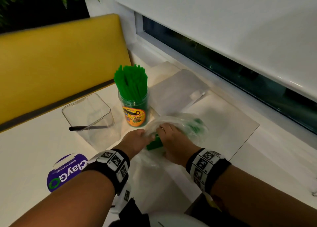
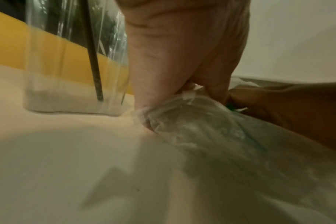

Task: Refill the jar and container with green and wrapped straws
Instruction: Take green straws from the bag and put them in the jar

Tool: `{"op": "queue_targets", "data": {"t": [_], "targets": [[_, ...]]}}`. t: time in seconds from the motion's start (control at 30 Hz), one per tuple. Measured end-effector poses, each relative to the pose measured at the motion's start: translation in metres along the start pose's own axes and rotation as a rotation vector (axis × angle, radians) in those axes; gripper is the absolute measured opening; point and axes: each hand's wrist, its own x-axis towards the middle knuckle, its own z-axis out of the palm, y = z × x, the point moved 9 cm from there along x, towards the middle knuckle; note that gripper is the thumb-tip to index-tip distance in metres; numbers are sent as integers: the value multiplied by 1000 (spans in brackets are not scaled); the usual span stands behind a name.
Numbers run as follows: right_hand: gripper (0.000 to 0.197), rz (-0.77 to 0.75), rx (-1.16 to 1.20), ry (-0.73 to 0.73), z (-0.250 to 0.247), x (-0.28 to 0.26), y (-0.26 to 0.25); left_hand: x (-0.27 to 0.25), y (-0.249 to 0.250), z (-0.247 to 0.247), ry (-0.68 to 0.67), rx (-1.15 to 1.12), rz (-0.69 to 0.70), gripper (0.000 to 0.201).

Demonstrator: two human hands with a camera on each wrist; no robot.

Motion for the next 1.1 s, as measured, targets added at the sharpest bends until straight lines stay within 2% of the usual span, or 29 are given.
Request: {"op": "queue_targets", "data": {"t": [0.07, 0.13, 0.2, 0.27, 0.37, 0.47, 0.53, 0.57, 0.67, 0.77, 0.87, 0.93, 0.97, 1.03, 1.07, 1.1], "targets": [[67, 20, 87, -64, 6, 0, 1, 1, 0, -3, 28, -165, -25, 42], [69, 37, 168, -119, 10, 0, 0, 3, 1, -5, 58, -213, -28, 35], [71, 58, 199, -126, 10, 1, 0, 6, -1, -3, 69, -243, -57, 29], [68, 33, 177, -102, 7, 2, -2, 10, -7, 1, 68, -328, -94, 36], [52, -23, 91, -85, 5, 1, -5, 11, -13, 0, 101, -378, -156, 27], [35, -10, 83, -94, 5, -3, -2, 7, -15, 0, 130, -420, -189, 26], [26, 3, 68, -105, 6, -4, 1, 2, -14, 6, 58, -528, -222, 35], [25, 15, 53, -112, 7, -3, 3, 2, -14, 9, 16, -538, -231, 48], [23, 52, 25, -183, 13, -1, 8, 4, -8, 11, -63, -358, -170, 82], [22, 78, 69, -202, 7, 1, 15, 5, -10, 9, -49, -187, -128, 87], [16, 47, 175, -199, -8, 4, 20, 6, -21, 4, -17, -196, -161, 80], [20, 24, 262, -240, -24, 6, 14, 7, -20, 0, 27, -131, -129, 70], [24, 39, 377, -229, -39, 7, 10, 8, -18, -2, 58, -68, -105, 65], [25, 143, 763, -159, -73, 8, 10, 8, -16, -4, 106, 64, -81, 63], [21, 186, 943, -102, -92, 6, 12, 8, -18, -4, 117, 101, -100, 64], [9, 198, 1026, -20, -114, 5, 15, 6, -20, -3, 121, 127, -129, 65]]}}
